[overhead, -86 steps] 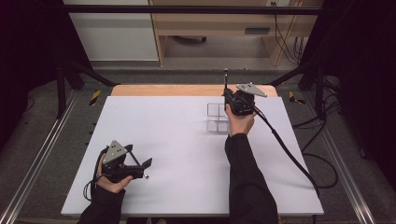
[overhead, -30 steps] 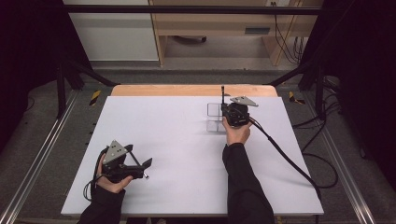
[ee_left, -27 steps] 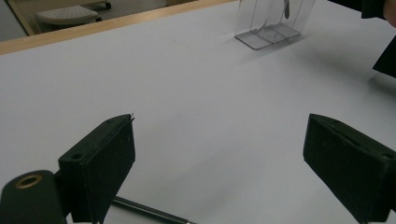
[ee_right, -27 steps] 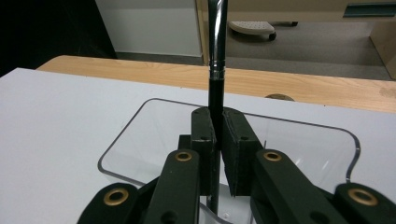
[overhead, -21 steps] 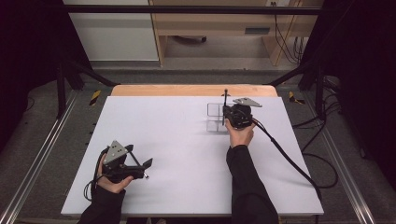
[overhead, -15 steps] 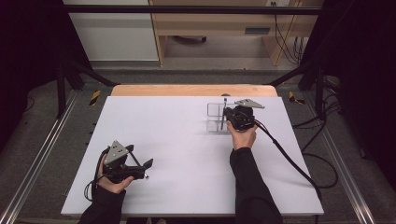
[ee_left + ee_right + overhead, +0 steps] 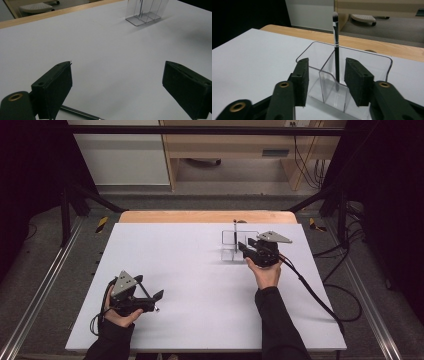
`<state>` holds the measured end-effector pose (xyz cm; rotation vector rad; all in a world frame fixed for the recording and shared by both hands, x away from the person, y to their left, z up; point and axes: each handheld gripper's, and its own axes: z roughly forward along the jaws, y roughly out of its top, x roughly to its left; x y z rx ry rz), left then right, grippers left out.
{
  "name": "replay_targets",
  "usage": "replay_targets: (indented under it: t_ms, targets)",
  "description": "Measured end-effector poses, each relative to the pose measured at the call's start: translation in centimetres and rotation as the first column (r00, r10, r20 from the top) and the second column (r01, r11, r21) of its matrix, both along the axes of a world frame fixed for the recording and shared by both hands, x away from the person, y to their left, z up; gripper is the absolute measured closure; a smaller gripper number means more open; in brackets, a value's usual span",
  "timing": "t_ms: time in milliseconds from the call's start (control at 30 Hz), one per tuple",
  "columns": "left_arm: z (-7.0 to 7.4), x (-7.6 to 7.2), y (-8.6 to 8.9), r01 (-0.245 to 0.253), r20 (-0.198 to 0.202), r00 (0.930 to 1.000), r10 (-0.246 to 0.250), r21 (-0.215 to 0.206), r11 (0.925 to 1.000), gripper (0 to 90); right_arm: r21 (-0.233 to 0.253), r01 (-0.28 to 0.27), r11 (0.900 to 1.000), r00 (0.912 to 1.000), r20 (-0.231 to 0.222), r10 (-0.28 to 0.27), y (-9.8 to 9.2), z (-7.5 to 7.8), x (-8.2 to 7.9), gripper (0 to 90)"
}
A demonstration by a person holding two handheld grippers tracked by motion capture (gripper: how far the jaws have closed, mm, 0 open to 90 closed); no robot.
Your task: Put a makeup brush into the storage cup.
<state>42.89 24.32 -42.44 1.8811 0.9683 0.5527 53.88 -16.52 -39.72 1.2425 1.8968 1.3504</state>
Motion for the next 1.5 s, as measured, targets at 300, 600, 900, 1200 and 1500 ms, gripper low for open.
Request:
replay_targets:
  t_ms: [300, 600, 900, 1200, 1500]
  targets:
    - [-0.1, 0.0, 0.1, -0.008, -0.002, 1.0, 0.008, 0.0, 1.0, 8.1, -0.02, -0.065, 0.998, 0.9978, 0.009, 0.066, -0.3, 0.2, -2.2, 33.8]
    - [-0.2, 0.1, 0.2, -0.017, -0.004, 0.9998, 0.017, -0.006, 0.9998, 7.8, -0.028, -0.091, 0.995, 0.9956, 0.019, 0.092, -0.9, -0.1, -4.4, 18.6]
    - [-0.2, 0.1, 0.3, -0.022, -0.005, 0.9997, 0.022, -0.005, 0.9997, 7.5, -0.03, -0.109, 0.994, 0.9933, 0.035, 0.11, -1.5, -0.4, -6.4, 11.1]
    - [-0.3, 0.2, 0.6, -0.042, -0.01, 0.9991, 0.042, -0.004, 0.9991, 7.5, -0.002, -0.104, 0.995, 0.9942, 0.029, 0.104, -3.2, -1.5, -8.1, 9.1]
    - [-0.5, 0.3, 1.4, -0.075, -0.02, 0.997, 0.075, -0.014, 0.9971, 7.4, 0.028, -0.115, 0.993, 0.9929, 0.034, 0.114, -4.2, -1.9, -9.6, 8.8]
